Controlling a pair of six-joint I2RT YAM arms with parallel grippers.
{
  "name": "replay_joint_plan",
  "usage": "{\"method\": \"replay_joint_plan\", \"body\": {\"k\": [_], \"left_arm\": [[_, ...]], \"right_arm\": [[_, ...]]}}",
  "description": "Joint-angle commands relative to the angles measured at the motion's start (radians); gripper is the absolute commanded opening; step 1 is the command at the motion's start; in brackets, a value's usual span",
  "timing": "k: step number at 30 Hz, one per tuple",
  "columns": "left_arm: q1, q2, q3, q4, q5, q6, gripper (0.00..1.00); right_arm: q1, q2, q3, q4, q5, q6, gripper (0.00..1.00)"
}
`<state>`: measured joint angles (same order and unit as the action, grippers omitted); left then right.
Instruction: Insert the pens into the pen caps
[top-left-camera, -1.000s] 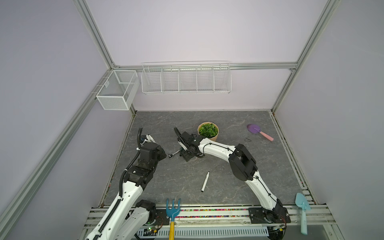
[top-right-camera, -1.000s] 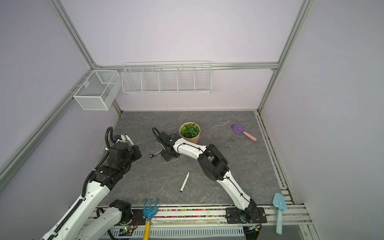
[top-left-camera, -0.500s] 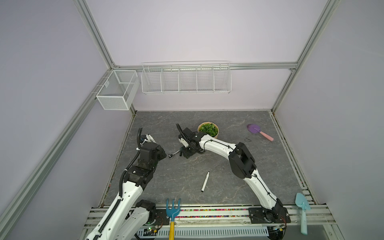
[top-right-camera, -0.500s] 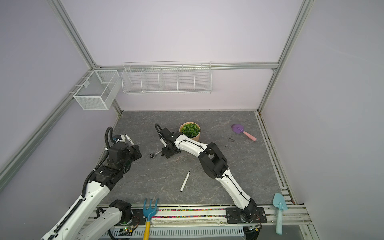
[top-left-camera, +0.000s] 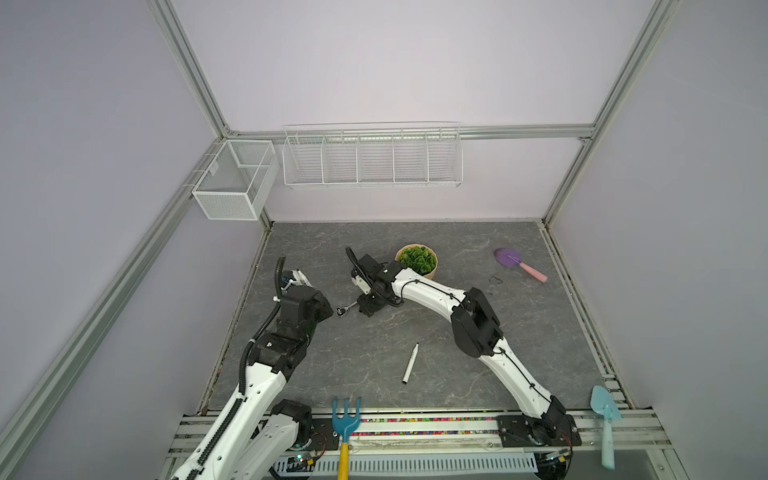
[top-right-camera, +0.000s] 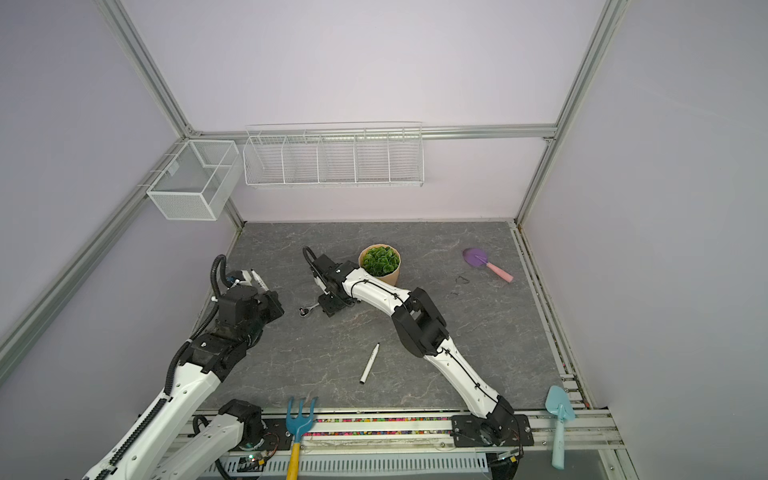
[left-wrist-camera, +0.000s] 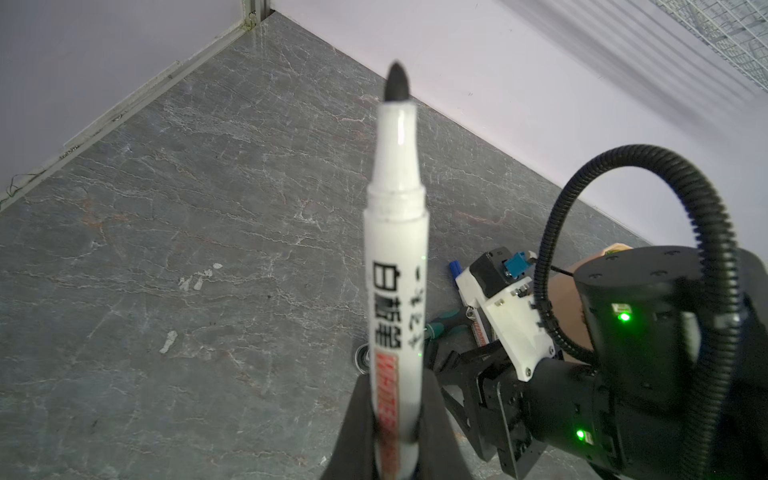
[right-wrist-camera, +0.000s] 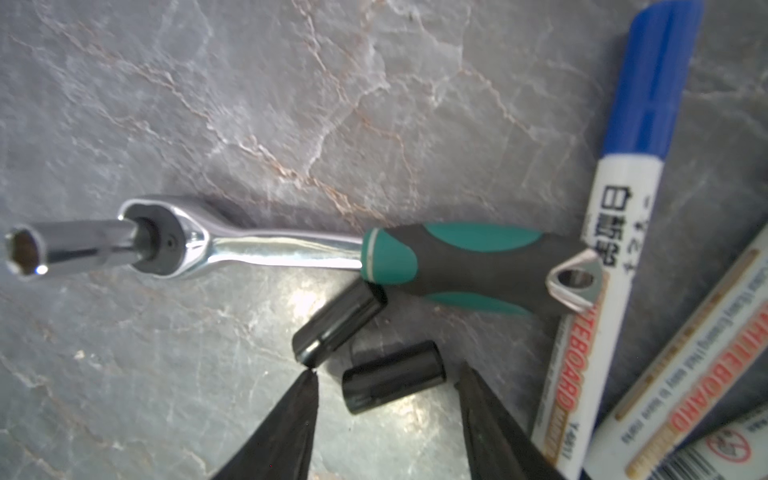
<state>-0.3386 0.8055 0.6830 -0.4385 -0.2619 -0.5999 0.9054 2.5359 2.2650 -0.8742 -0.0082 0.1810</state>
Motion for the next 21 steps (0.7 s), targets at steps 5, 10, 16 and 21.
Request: {"method": "replay_joint_plan", "body": {"k": [5, 10, 16, 21], "left_arm": [[0.006, -0.009, -0.002, 0.005, -0.004, -0.009, 0.0], [0.006, -0.004, -0.004, 0.01, 0.0, -0.012, 0.0], [0.006, 0.004, -0.006, 0.014, 0.01, -0.015, 0.0], [0.006, 0.003, -0.007, 0.013, 0.011, -0.014, 0.0]], "right_arm": [[0.009, 0.041, -0.028, -0.076, 0.11, 0.011, 0.55], [0.009, -0.029, -0.141, -0.049, 0.143, 0.001, 0.55], [-0.001, -0.09, -0.214, -0.024, 0.156, 0.019, 0.55], [-0.005, -0.146, -0.255, 0.066, 0.064, 0.01, 0.55]]}}
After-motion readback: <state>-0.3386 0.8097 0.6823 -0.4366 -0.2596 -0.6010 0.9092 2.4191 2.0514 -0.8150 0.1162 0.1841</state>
